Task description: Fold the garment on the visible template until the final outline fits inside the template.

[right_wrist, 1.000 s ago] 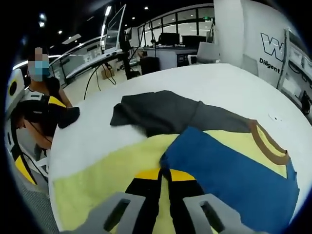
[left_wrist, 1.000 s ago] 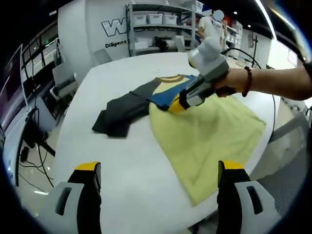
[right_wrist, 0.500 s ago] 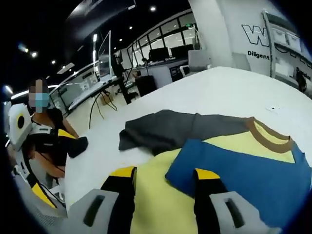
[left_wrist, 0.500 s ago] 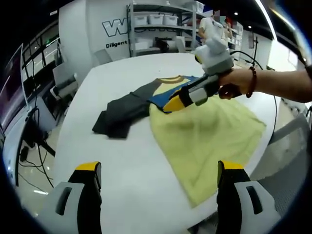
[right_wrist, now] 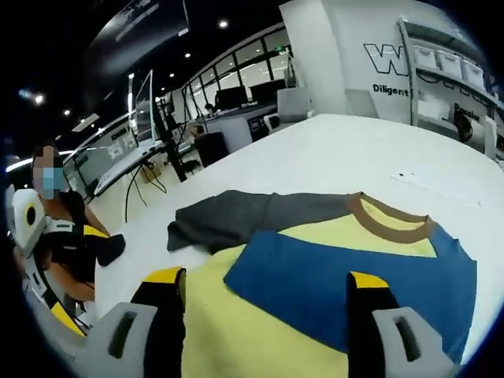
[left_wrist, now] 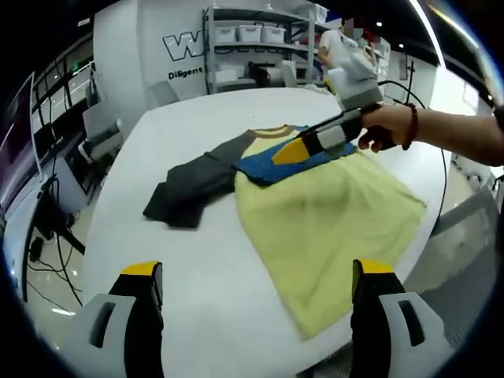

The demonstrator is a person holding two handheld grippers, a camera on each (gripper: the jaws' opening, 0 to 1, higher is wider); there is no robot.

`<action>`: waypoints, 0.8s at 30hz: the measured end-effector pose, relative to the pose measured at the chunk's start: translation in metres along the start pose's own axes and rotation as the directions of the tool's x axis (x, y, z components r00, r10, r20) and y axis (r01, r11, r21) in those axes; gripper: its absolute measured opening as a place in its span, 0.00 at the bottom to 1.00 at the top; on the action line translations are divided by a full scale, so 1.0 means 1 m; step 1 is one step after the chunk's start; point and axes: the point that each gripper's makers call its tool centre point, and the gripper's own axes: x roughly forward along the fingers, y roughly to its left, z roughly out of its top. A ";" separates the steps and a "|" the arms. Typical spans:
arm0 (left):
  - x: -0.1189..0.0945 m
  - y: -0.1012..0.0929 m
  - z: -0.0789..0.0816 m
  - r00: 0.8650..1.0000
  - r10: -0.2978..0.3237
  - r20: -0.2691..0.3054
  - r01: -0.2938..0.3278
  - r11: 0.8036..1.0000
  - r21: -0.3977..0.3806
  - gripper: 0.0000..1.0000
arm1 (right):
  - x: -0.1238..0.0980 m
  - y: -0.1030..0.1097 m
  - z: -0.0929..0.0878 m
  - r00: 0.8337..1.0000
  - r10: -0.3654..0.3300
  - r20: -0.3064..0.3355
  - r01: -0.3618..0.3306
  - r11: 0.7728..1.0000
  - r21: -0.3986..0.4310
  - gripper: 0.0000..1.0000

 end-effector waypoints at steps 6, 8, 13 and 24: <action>0.001 -0.004 0.000 1.000 -0.010 0.001 0.010 1.000 -0.001 0.99 | -0.013 -0.020 -0.003 0.999 -0.046 0.008 0.046 0.997 0.056 0.93; 0.001 -0.005 0.000 1.000 -0.012 0.001 0.012 1.000 0.000 0.99 | -0.018 -0.028 -0.004 0.998 -0.066 0.014 0.064 0.995 0.070 0.93; 0.002 -0.007 0.002 1.000 -0.017 0.004 0.017 1.000 0.000 0.99 | -0.036 -0.055 -0.007 0.990 -0.137 0.023 0.133 0.985 0.108 0.92; 0.003 -0.007 0.005 1.000 -0.019 0.010 0.019 1.000 0.007 0.99 | -0.068 -0.103 -0.018 0.971 -0.238 0.027 0.229 0.956 0.182 0.89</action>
